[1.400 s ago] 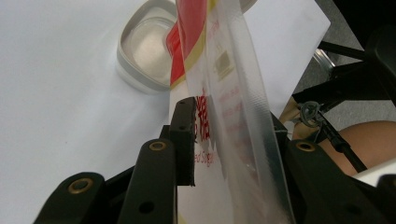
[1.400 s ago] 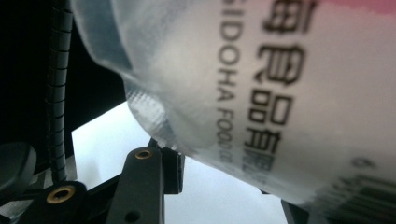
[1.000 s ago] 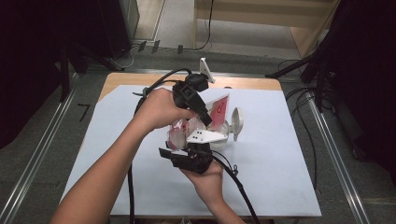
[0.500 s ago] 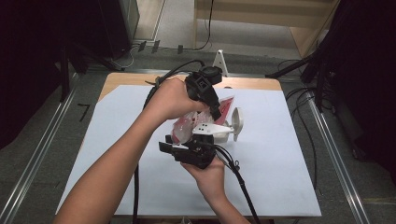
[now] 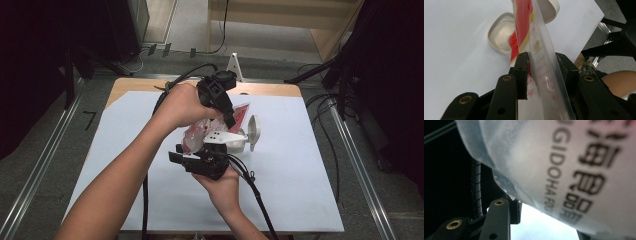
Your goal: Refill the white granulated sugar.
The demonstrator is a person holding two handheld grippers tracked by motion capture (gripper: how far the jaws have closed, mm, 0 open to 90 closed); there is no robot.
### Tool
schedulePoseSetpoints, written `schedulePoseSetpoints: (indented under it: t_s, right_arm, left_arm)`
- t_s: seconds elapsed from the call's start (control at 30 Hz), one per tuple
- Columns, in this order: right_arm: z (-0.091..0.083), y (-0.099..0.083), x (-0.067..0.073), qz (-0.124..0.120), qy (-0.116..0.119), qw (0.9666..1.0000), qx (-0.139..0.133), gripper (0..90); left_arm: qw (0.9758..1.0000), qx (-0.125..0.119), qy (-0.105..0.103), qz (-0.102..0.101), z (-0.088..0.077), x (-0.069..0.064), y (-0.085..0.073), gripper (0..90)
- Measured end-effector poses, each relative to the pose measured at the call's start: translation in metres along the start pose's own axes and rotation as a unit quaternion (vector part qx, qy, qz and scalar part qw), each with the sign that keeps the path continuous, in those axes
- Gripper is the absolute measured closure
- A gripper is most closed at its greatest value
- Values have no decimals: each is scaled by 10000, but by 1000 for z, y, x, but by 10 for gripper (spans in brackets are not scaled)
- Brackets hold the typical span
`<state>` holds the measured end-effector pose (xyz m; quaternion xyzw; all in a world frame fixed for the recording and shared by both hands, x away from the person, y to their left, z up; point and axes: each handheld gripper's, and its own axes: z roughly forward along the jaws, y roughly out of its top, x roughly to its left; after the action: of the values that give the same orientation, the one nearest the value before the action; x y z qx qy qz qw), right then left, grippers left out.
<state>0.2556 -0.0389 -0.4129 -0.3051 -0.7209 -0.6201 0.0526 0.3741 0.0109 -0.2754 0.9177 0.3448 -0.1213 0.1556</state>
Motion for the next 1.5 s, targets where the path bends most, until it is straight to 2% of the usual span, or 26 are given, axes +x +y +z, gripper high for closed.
schedulePoseSetpoints:
  t_s: [0.07, 0.23, 0.3, 0.47, 0.53, 0.63, 0.83, 0.97, 1.07, 1.2, 1.33, 1.5]
  right_arm:
    - [0, 0, 0, -19, -9, 10000, 20, 605]
    - [2, 0, 2, -83, -64, 9999, 56, 605]
    - [2, 0, 3, -96, -80, 9999, 98, 606]
    - [2, 2, 4, -161, -160, 9997, 132, 618]
    - [2, 2, 3, -171, -183, 9996, 135, 631]
    - [1, 2, 3, -253, -222, 9994, 128, 636]
    - [1, 1, 4, -267, -258, 9992, 118, 637]
    - [3, -2, 3, -381, -302, 9988, 106, 637]
    - [5, -6, 3, -516, -366, 9979, 169, 680]
    - [5, -10, 2, -603, -414, 9971, 196, 669]
    - [4, -16, -3, -468, -440, 9978, 144, 642]
    - [1, -22, -11, -272, -448, 9986, 100, 579]
  left_arm:
    - [10000, -24, 26, -19, 1, 0, 0, 667]
    - [10000, 96, 25, 1, 1, 1, 1, 669]
    - [10000, 5, 24, -27, 1, 2, 0, 673]
    - [10000, -35, 12, -76, 2, 3, 1, 673]
    - [10000, 16, 10, -78, 1, 5, 2, 673]
    - [10000, -41, -5, -90, 1, 6, 1, 679]
    - [10000, -24, 33, -46, 1, 5, 0, 683]
    - [10000, 22, 56, 7, 1, 5, -3, 682]
    - [10000, 64, 55, 32, 2, 4, -7, 682]
    - [10000, 43, 69, 47, 3, 6, -12, 684]
    - [9999, 90, 92, 98, 2, 9, -17, 704]
    - [9999, 3, 77, 104, 3, 10, -20, 721]
